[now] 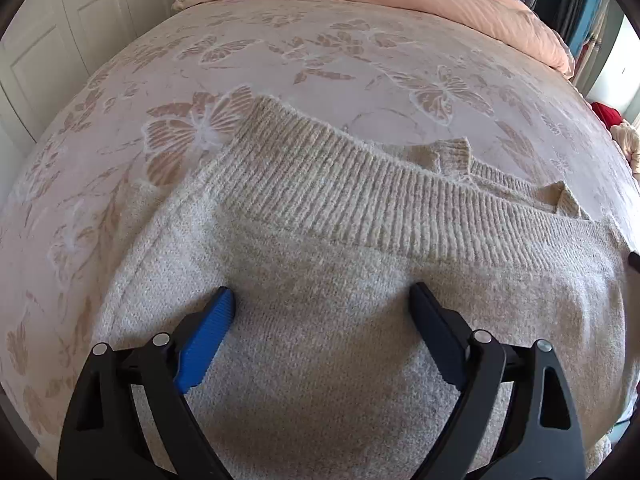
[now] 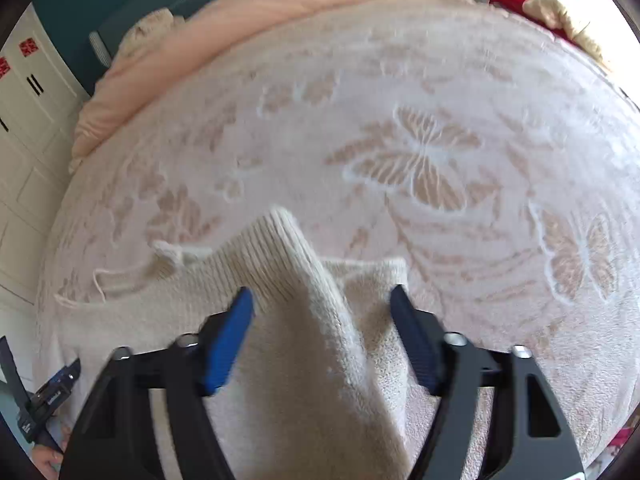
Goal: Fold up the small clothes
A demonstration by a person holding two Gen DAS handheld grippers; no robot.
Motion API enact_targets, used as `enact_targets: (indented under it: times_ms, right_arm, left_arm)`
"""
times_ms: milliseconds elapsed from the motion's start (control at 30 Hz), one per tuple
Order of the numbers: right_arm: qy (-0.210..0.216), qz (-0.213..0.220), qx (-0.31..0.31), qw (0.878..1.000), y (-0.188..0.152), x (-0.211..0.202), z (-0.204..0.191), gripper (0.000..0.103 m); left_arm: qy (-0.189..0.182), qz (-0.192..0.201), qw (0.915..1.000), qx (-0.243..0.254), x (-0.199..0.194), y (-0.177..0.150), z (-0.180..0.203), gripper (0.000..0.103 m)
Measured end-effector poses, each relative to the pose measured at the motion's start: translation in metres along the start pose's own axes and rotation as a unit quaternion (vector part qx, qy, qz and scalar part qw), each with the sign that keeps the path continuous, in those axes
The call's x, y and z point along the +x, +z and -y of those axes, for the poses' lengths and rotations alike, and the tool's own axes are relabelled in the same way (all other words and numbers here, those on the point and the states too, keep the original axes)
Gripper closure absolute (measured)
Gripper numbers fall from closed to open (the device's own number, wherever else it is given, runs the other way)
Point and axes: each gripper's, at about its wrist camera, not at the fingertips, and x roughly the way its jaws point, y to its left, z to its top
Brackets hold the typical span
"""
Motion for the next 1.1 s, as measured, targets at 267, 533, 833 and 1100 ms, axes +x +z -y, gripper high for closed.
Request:
enact_targets:
  times_ms: [267, 533, 833, 1100]
  right_arm:
    - [0.017, 0.062, 0.017, 0.998, 0.011, -0.019, 0.014, 0.096]
    - [0.007, 0.068, 0.018, 0.997, -0.009, -0.036, 0.003, 0.087]
    - [-0.006, 0.007, -0.056, 0.998, -0.096, -0.020, -0.029, 0.090]
    - [0.083, 0.035, -0.103, 0.991, -0.118, -0.089, -0.097, 0.086]
  left_arm:
    - [0.002, -0.009, 0.9999, 0.006, 0.003, 0.002, 0.000, 0.014]
    - [0.007, -0.013, 0.9999, 0.008, 0.004, 0.003, 0.001, 0.013]
    - [0.017, -0.018, 0.9997, 0.004, 0.000, 0.004, 0.003, 0.013]
    - [-0.026, 0.014, 0.9963, -0.081, -0.081, -0.049, -0.063, 0.015]
